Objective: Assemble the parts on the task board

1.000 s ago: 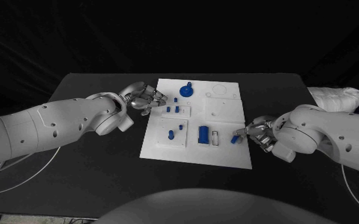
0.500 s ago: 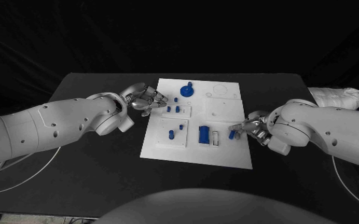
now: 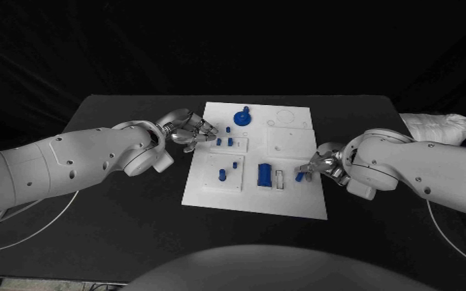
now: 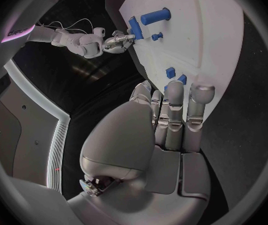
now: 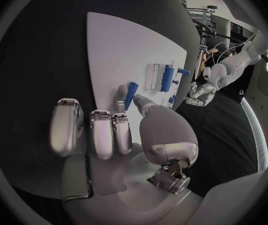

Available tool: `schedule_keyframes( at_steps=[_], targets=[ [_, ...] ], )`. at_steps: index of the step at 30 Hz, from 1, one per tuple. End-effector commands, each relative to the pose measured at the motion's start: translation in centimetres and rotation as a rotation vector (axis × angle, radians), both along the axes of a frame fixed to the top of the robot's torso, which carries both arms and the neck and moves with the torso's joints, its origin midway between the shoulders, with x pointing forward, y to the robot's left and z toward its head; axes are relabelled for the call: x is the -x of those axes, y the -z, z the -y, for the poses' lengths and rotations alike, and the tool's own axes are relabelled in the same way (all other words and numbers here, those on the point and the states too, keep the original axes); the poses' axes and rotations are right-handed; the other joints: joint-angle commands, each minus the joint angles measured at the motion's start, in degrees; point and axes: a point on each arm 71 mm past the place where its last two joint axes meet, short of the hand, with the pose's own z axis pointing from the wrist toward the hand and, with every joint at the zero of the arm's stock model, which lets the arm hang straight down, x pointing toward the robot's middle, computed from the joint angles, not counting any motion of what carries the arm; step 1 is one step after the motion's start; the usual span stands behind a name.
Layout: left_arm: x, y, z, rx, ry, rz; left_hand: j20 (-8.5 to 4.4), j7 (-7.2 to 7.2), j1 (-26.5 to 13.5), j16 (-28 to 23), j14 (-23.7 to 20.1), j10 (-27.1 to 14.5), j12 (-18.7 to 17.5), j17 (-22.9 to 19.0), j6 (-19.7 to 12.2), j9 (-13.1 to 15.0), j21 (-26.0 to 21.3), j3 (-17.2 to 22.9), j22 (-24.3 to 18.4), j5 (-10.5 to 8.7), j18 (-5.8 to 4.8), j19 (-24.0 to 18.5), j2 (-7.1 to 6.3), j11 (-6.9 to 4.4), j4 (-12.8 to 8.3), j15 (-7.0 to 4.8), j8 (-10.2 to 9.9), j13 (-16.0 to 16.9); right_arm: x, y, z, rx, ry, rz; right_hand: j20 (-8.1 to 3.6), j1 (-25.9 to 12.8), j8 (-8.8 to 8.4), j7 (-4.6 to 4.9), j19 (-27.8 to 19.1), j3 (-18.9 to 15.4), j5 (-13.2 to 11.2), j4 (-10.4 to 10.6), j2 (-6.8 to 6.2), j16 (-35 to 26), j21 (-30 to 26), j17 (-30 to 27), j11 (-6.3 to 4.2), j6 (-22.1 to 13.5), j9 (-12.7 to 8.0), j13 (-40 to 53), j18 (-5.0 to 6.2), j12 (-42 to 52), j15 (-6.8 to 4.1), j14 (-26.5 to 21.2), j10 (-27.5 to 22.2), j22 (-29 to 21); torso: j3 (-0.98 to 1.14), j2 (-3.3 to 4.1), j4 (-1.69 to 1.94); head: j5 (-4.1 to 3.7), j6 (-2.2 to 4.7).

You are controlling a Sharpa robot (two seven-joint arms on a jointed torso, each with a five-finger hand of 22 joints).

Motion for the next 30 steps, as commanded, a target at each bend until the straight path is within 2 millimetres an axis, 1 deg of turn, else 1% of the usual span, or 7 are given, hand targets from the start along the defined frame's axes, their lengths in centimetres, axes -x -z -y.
schedule_keyframes(
  at_steps=[1,3,10,17,19,23,30],
  targets=[
    [0.1,0.1,0.3,-0.006,0.021,-0.023,-0.14,0.23,0.28,-0.15,-0.30,0.46,0.16,-0.06,0.30,0.06,-0.32,-0.29,5.67,0.39,0.69,-0.44,0.37,0.03,0.07,-0.09,0.21,0.06,0.2,0.9,0.8,0.158,-0.069,0.068,-0.07,0.32,-9.31,2.36,0.48,0.10,0.77,-0.65,-0.39,0.31,0.15,6.75,-0.16,-5.34,0.10,15.10,0.22,0.22,-0.23,4.13,6.06,9.89,0.00,0.01,0.03,-0.11,-0.01],
    [0.2,0.1,0.3,-0.007,0.022,-0.027,-0.14,0.22,0.29,-0.21,-0.37,0.48,0.18,-0.17,0.29,0.05,-0.40,-0.29,5.65,0.41,0.70,-0.48,0.35,0.03,0.07,-0.09,0.19,0.07,0.2,0.7,0.7,0.165,-0.078,0.092,-0.06,0.54,-9.42,2.38,0.51,0.24,1.70,-0.82,-0.37,0.29,0.14,6.72,-0.13,-5.40,0.17,15.10,0.22,0.22,-0.23,4.13,6.06,9.92,-0.01,0.01,0.04,-0.12,-0.01],
    [0.2,0.2,0.3,-0.012,0.026,-0.037,-0.14,0.19,0.33,-0.32,-0.51,0.49,0.20,-0.39,0.22,0.03,-0.67,-0.32,5.59,0.44,0.74,-0.60,0.29,0.05,0.07,-0.08,0.14,0.06,0.4,0.4,0.1,0.172,-0.104,0.140,-0.13,3.21,-10.11,2.31,0.45,2.58,12.01,-3.09,-0.63,0.04,-0.40,6.34,-0.22,-5.98,0.55,15.10,0.31,0.22,-0.32,4.04,6.06,9.89,-0.01,0.01,0.05,-0.10,-0.01],
    [0.2,0.3,0.3,-0.015,0.027,-0.041,-0.13,0.19,0.34,-0.42,-0.62,0.47,0.20,-0.56,0.17,0.01,-0.83,-0.34,5.55,0.46,0.77,-0.67,0.27,0.06,0.08,-0.07,0.10,0.06,0.4,0.2,0.0,0.180,-0.112,0.167,-0.06,5.37,-11.08,2.64,0.35,4.97,18.75,-5.59,-1.40,-0.16,-0.94,6.05,0.00,-6.88,0.49,15.10,0.38,0.22,-0.18,3.98,6.06,9.82,-0.01,0.00,0.04,-0.10,-0.01],
    [0.2,0.3,0.3,-0.015,0.027,-0.042,-0.13,0.20,0.34,-0.44,-0.67,0.45,0.20,-0.59,0.12,0.00,-0.90,-0.35,5.54,0.47,0.78,-0.71,0.25,0.07,0.09,-0.06,0.07,0.05,0.4,0.2,0.0,0.186,-0.118,0.177,0.02,5.77,-11.61,2.90,0.34,5.50,19.80,-6.28,-1.81,-0.19,-1.05,5.99,0.22,-7.39,0.25,15.10,0.38,0.22,-0.04,3.97,6.06,9.81,-0.01,0.02,0.03,-0.08,-0.01],
    [0.2,0.3,0.3,-0.017,0.028,-0.047,-0.12,0.25,0.34,-0.48,-0.74,0.43,0.20,-0.65,0.04,-0.02,-0.99,-0.37,5.52,0.48,0.78,-0.75,0.24,0.08,0.11,-0.05,0.01,0.04,0.6,0.0,-0.1,0.194,-0.129,0.201,0.35,7.06,-13.28,3.65,0.33,6.76,20.43,-8.09,-2.50,-0.34,-1.26,5.75,0.82,-8.70,-0.87,15.10,0.38,0.22,0.43,3.92,6.06,9.80,-0.01,0.03,0.02,-0.12,-0.01],
    [0.3,0.5,0.3,-0.019,0.029,-0.056,-0.12,0.34,0.33,-0.50,-0.80,0.42,0.21,-0.68,0.00,-0.04,-1.15,-0.37,5.48,0.50,0.80,-0.83,0.25,0.09,0.12,-0.04,-0.02,0.04,0.7,-0.2,-0.4,0.201,-0.141,0.226,0.91,8.65,-15.65,4.53,0.33,8.32,20.34,-10.47,-3.21,-0.44,-1.50,5.57,1.58,-8.94,-3.54,15.10,0.41,0.22,1.07,3.88,6.06,9.79,0.00,-0.01,0.06,-0.03,-0.01]
  ],
)
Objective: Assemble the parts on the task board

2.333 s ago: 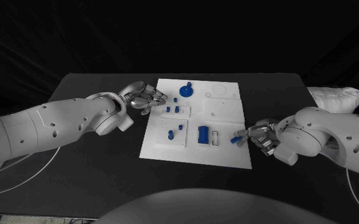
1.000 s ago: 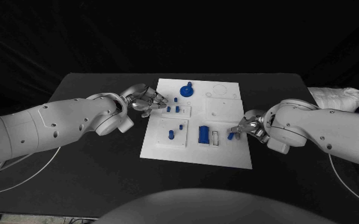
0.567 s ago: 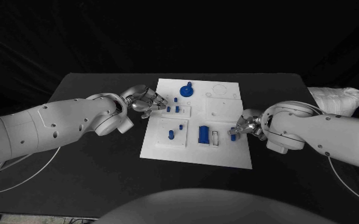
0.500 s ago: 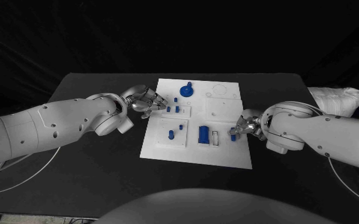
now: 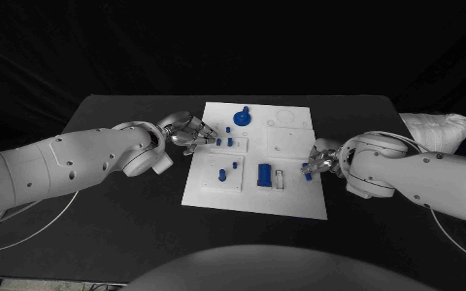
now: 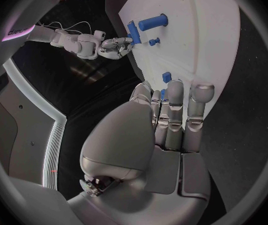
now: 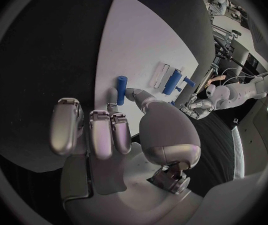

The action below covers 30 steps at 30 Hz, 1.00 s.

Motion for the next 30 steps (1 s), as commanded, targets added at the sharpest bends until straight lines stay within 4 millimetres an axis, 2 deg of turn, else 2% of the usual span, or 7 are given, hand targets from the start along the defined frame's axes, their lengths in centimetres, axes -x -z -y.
schedule_keyframes(
  at_steps=[1,5,12,15,18,20,30],
  targets=[
    [0.15,0.13,0.26,0.001,0.017,-0.020,-0.11,0.34,0.33,-0.28,-0.40,0.42,0.21,-0.08,0.00,-0.03,-0.34,-0.38,5.48,0.28,0.89,-0.42,0.25,0.09,0.12,-0.03,-0.02,0.05,0.37,0.81,0.72,0.076,0.003,0.009,0.53,0.93,-16.00,-1.96,-0.09,0.47,-0.07,-0.96,-0.17,-0.23,-0.31,5.55,0.58,-2.34,-2.00,15.10,0.40,0.23,0.59,3.97,6.07,9.80,0.00,-0.02,0.02,0.11,-0.01],
    [0.18,0.19,0.23,-0.003,0.019,-0.026,-0.11,0.50,0.31,-0.29,-0.46,0.46,0.25,-0.11,0.00,-0.03,-0.38,-0.39,5.48,0.29,0.89,-0.45,0.28,0.09,0.13,-0.02,-0.03,0.06,0.44,0.75,0.72,0.079,0.000,0.018,0.64,1.07,-16.44,-1.85,-0.09,0.71,-0.16,-1.29,-0.21,-0.28,-0.37,5.47,0.71,-2.16,-2.66,15.10,0.42,0.23,0.69,3.95,6.07,9.79,-0.01,-0.02,0.02,0.17,-0.01],
    [0.24,0.28,0.24,-0.011,0.024,-0.032,-0.10,0.77,0.29,-0.35,-0.58,0.52,0.31,-0.25,0.06,-0.03,-0.64,-0.40,5.42,0.30,0.93,-0.57,0.32,0.08,0.12,-0.01,-0.01,0.06,0.48,0.74,0.84,0.085,-0.001,0.021,0.73,2.30,-16.89,-2.09,-0.10,1.42,-1.94,-2.62,0.22,-0.36,-0.58,5.33,0.57,0.30,-4.58,15.10,0.49,0.23,0.64,3.91,6.07,9.76,-0.02,-0.03,0.03,0.26,-0.01],
    [0.25,0.32,0.26,-0.014,0.025,-0.035,-0.10,0.82,0.30,-0.36,-0.60,0.53,0.32,-0.28,0.08,-0.02,-0.69,-0.40,5.41,0.31,0.94,-0.59,0.33,0.07,0.12,-0.01,0.00,0.06,0.49,0.78,0.98,0.087,0.002,0.022,0.60,3.18,-16.93,-2.32,-0.11,1.90,-1.09,-3.45,0.44,-0.46,-0.67,5.18,0.36,1.82,-5.44,15.10,0.52,0.23,0.47,3.87,6.07,9.76,-0.01,-0.01,0.01,0.25,-0.01],
    [0.27,0.38,0.29,-0.016,0.027,-0.037,-0.09,0.90,0.31,-0.34,-0.60,0.55,0.34,-0.25,0.10,-0.02,-0.72,-0.39,5.40,0.32,0.94,-0.60,0.35,0.07,0.11,-0.01,0.01,0.06,0.51,0.83,1.10,0.088,0.006,0.022,0.36,4.08,-17.05,-2.63,-0.08,2.76,1.99,-4.63,0.56,-0.52,-0.62,5.09,0.06,4.14,-6.64,15.10,0.50,0.23,0.20,3.85,6.07,9.79,-0.01,-0.02,0.00,0.22,-0.01],
    [0.29,0.42,0.30,-0.017,0.028,-0.039,-0.10,0.93,0.33,-0.38,-0.63,0.56,0.35,-0.31,0.12,-0.02,-0.81,-0.39,5.38,0.32,0.96,-0.64,0.36,0.06,0.10,-0.01,0.01,0.06,0.53,0.86,1.15,0.085,0.010,0.021,0.25,4.32,-16.98,-2.85,-0.05,3.09,2.88,-5.10,0.58,-0.53,-0.52,5.08,-0.14,5.40,-7.07,15.10,0.48,0.23,0.06,3.84,6.07,9.84,0.00,-0.02,0.00,0.24,-0.01],
    [0.39,0.62,0.30,-0.020,0.029,-0.044,-0.10,1.03,0.41,-0.35,-0.63,0.58,0.37,-0.28,0.16,-0.01,-0.90,-0.34,5.36,0.36,0.98,-0.68,0.42,0.06,0.08,-0.02,0.02,0.06,0.90,1.23,1.35,-0.035,0.118,-0.050,-0.36,3.14,-17.41,-3.88,0.16,3.89,3.56,-5.07,0.71,-0.59,0.02,4.98,-1.08,9.91,-9.17,15.10,0.39,0.23,-0.66,3.86,6.07,9.99,0.01,-0.01,-0.01,0.35,-0.01]
  ],
)
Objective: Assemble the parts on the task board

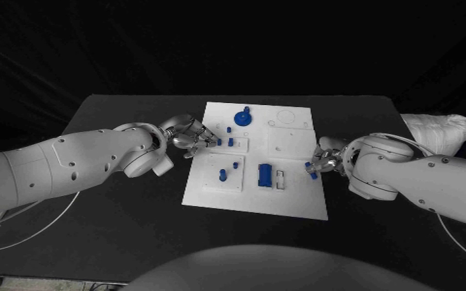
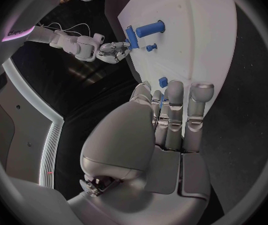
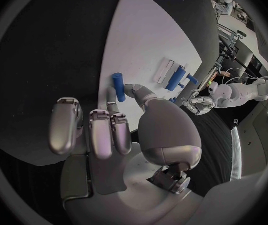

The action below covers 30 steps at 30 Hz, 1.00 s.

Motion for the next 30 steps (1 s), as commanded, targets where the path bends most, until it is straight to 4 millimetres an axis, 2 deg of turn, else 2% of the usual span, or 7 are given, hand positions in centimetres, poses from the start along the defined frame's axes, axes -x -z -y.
schedule_keyframes(
  at_steps=[1,11,19,30],
  targets=[
    [0.1,0.1,0.2,0.000,0.018,-0.012,0.11,0.41,0.19,-0.35,-0.24,0.37,0.37,-0.02,-0.04,-0.01,-0.18,-0.19,5.36,0.37,1.00,-0.47,0.19,-0.14,-0.08,-0.01,0.03,0.07,0.9,1.5,0.7,-0.056,0.104,-0.115,-0.58,-0.06,-0.34,-0.90,0.39,4.16,-0.12,-3.52,1.03,-0.26,0.22,5.01,-0.64,1.78,-16.51,15.06,0.38,0.22,-0.65,3.89,6.05,9.96,0.00,0.02,0.00,0.05,-0.01],
    [0.1,0.0,0.1,0.004,0.016,-0.004,0.10,0.49,0.28,-0.41,-0.31,0.37,0.38,-0.16,0.00,0.00,-0.27,-0.14,5.34,0.40,1.02,-0.51,0.24,-0.15,-0.09,-0.02,0.04,0.07,1.4,1.1,1.2,-0.186,0.229,-0.194,-0.76,-0.53,-0.39,-1.19,0.42,4.19,-0.17,-3.26,1.06,-0.36,0.27,4.84,-0.87,2.83,-16.93,15.06,0.38,0.22,-0.84,3.87,6.05,9.97,-0.02,0.00,0.01,0.36,-0.01],
    [0.1,0.0,0.1,0.005,0.016,-0.001,0.10,0.49,0.28,-0.41,-0.31,0.37,0.38,-0.16,0.00,0.00,-0.27,-0.14,5.34,0.40,1.02,-0.51,0.24,-0.15,-0.09,-0.02,0.04,0.07,1.9,0.0,0.4,-0.256,0.246,-0.238,-0.81,-0.70,-0.41,-1.25,0.42,4.09,-0.30,-3.20,0.95,-0.42,0.23,4.75,-0.93,3.04,-17.02,15.06,0.38,0.22,-0.89,3.86,6.05,9.96,-0.01,0.00,0.05,0.41,-0.01],
    [0.1,0.1,0.1,0.006,0.019,-0.003,0.10,0.48,0.31,-0.44,-0.36,0.34,0.38,-0.23,0.02,0.00,-0.40,-0.15,5.31,0.40,1.04,-0.56,0.22,-0.14,-0.09,-0.02,0.04,0.06,2.4,-0.5,-0.7,-0.298,0.238,-0.283,-0.84,-0.78,-0.48,-1.29,0.37,4.04,-0.46,-3.19,0.88,-0.51,0.05,4.60,-0.97,3.07,-17.09,15.06,0.42,0.22,-0.93,3.83,6.05,9.91,0.00,0.01,0.03,0.41,-0.01]
  ],
)
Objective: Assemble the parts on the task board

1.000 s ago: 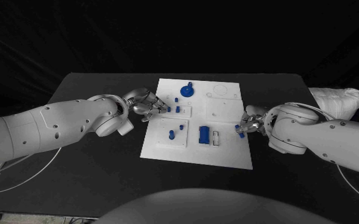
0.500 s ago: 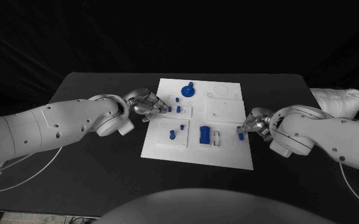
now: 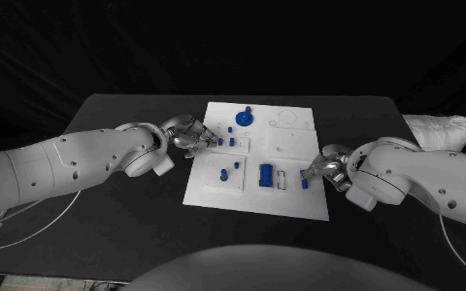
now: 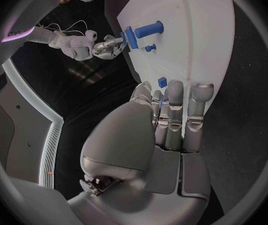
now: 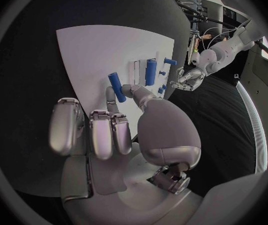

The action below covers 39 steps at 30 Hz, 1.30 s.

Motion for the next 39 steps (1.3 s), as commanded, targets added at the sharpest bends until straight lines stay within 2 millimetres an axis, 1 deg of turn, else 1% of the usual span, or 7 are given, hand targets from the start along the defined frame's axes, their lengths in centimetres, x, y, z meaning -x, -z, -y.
schedule_keyframes(
  at_steps=[1,10,18,22,33,39],
  targets=[
    [0.1,0.0,0.3,0.009,0.019,-0.003,-0.10,0.49,0.31,-0.21,-0.36,0.34,0.38,-0.05,0.03,0.00,-0.12,-0.15,5.31,0.40,1.05,-0.36,0.23,-0.14,-0.09,-0.02,0.04,0.06,0.4,0.1,-0.5,-0.032,0.006,-0.053,-0.44,-0.46,0.15,-1.79,0.37,3.20,-0.09,-3.19,0.12,-0.28,0.05,4.61,-0.28,2.15,-0.11,15.08,0.42,0.22,-0.56,3.80,5.97,9.93,0.01,0.00,0.00,0.02,-0.01],
    [0.0,0.0,0.3,0.011,0.021,-0.002,-0.10,0.48,0.32,-0.24,-0.39,0.32,0.37,-0.10,0.02,0.00,-0.13,-0.15,5.31,0.40,1.05,-0.36,0.22,-0.13,-0.09,-0.01,0.03,0.06,0.1,0.4,-1.4,-0.073,0.036,-0.102,-0.52,-0.91,-0.15,-1.82,0.40,2.93,-0.95,-2.83,0.21,-0.27,0.14,4.63,-0.31,2.11,-0.37,15.08,0.39,0.22,-0.61,3.81,5.97,9.95,-0.02,-0.04,-0.01,-0.37,-0.01],
    [0.0,0.0,0.3,0.012,0.024,-0.002,-0.10,0.44,0.35,-0.26,-0.43,0.28,0.36,-0.16,0.02,-0.01,-0.18,-0.15,5.30,0.40,1.05,-0.38,0.21,-0.11,-0.09,-0.01,0.02,0.05,-0.5,0.9,-1.9,-0.090,0.065,-0.123,-0.54,-1.21,-0.35,-1.81,0.28,2.78,-1.38,-2.50,0.38,-0.34,-0.21,4.52,-0.29,2.01,-0.52,15.08,0.45,0.22,-0.61,3.79,5.97,9.86,0.00,0.04,0.02,-0.26,-0.01],
    [0.0,0.0,0.3,0.012,0.024,-0.002,-0.10,0.44,0.35,-0.26,-0.43,0.28,0.36,-0.16,0.02,-0.01,-0.18,-0.15,5.30,0.40,1.05,-0.38,0.21,-0.11,-0.09,-0.01,0.02,0.05,-0.6,1.1,-2.2,-0.101,0.075,-0.132,-0.54,-1.31,-0.42,-1.81,0.26,2.70,-1.61,-2.38,0.44,-0.37,-0.24,4.49,-0.28,1.98,-0.58,15.08,0.45,0.22,-0.61,3.78,5.97,9.85,0.02,0.03,0.02,-0.07,-0.01],
    [0.1,0.0,0.3,0.011,0.025,-0.005,-0.10,0.44,0.35,-0.26,-0.43,0.28,0.36,-0.16,0.02,-0.01,-0.18,-0.15,5.30,0.40,1.05,-0.38,0.21,-0.11,-0.09,-0.01,0.02,0.05,-0.9,1.4,-2.9,-0.125,0.086,-0.159,-0.55,-1.52,-0.57,-1.82,0.16,2.54,-2.12,-2.11,0.57,-0.41,-0.54,4.43,-0.29,1.93,-0.70,15.08,0.50,0.22,-0.60,3.77,5.97,9.77,0.00,-0.01,-0.02,0.14,-0.01],
    [0.1,0.0,0.3,0.011,0.025,-0.006,-0.10,0.44,0.35,-0.26,-0.43,0.28,0.36,-0.16,0.02,-0.01,-0.18,-0.15,5.30,0.40,1.05,-0.38,0.21,-0.11,-0.09,-0.01,0.02,0.05,-0.9,1.5,-3.2,-0.132,0.076,-0.174,-0.54,-1.81,-0.79,-1.78,0.03,2.36,-2.68,-1.76,0.74,-0.49,-0.95,4.31,-0.26,1.77,-0.85,15.08,0.58,0.22,-0.58,3.74,5.97,9.66,0.00,0.02,-0.02,0.06,-0.01]
  ],
)
